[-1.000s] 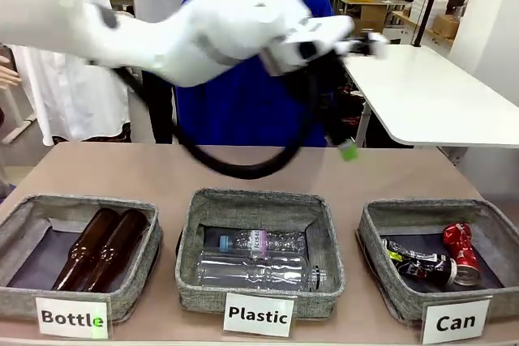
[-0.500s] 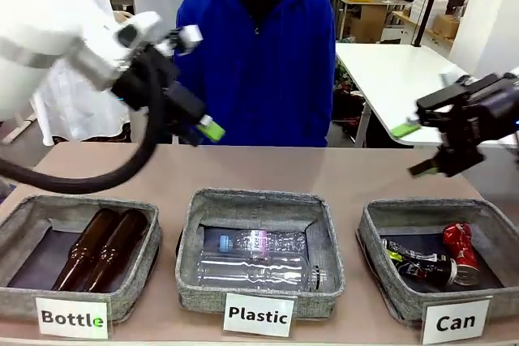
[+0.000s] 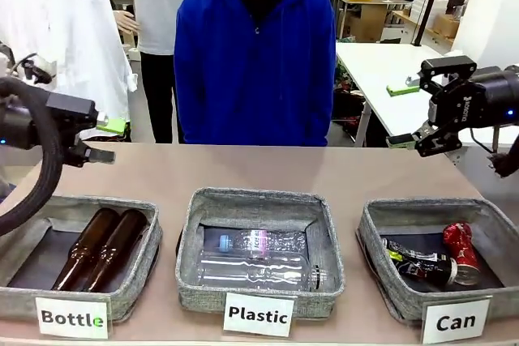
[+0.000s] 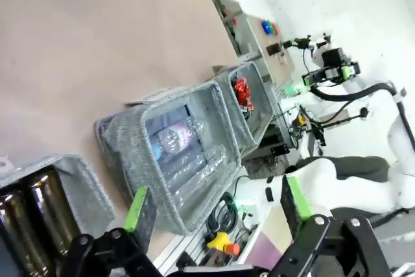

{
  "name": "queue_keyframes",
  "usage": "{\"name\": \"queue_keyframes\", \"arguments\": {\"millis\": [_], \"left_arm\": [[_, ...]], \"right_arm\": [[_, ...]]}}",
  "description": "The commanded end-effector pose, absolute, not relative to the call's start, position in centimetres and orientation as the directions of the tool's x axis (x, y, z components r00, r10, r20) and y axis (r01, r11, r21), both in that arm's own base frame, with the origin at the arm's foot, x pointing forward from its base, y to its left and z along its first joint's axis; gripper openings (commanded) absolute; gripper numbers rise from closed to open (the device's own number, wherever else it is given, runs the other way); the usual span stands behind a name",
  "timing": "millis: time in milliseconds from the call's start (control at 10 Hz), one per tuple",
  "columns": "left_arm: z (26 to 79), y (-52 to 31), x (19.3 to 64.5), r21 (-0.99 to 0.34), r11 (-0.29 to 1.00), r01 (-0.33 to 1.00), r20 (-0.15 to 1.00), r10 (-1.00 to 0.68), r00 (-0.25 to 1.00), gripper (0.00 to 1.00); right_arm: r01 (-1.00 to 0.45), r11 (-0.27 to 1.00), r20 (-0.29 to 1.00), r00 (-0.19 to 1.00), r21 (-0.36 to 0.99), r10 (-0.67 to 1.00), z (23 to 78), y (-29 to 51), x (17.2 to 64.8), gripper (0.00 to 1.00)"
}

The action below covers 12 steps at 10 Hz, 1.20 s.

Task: Sort the can waste into the basket.
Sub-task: Pick up the can waste from the table and place it in the right Fabric basket.

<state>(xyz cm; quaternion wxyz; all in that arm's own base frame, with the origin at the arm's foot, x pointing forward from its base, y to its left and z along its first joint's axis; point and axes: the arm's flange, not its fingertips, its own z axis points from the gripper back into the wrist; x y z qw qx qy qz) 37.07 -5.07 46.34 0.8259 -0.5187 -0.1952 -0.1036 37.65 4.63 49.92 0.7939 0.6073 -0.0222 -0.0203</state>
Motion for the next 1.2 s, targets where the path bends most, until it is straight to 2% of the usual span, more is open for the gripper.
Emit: {"name": "queue_keyframes", "arguments": {"millis": [0, 1100], "left_arm": [[48.46, -8.29, 38.83, -0.783, 0.456, 0.422, 0.44, -0.072, 0.895, 1.0], [48.46, -8.29, 38.83, -0.783, 0.456, 0.422, 0.44, -0.072, 0.895, 1.0]], "right_arm": [[0.0, 0.311, 0.016, 0.999, 0.95, -0.047, 49.78, 5.5, 37.55, 1.0], [0.0, 0.311, 0.016, 0.999, 0.95, -0.047, 49.78, 5.5, 37.55, 1.0]]}}
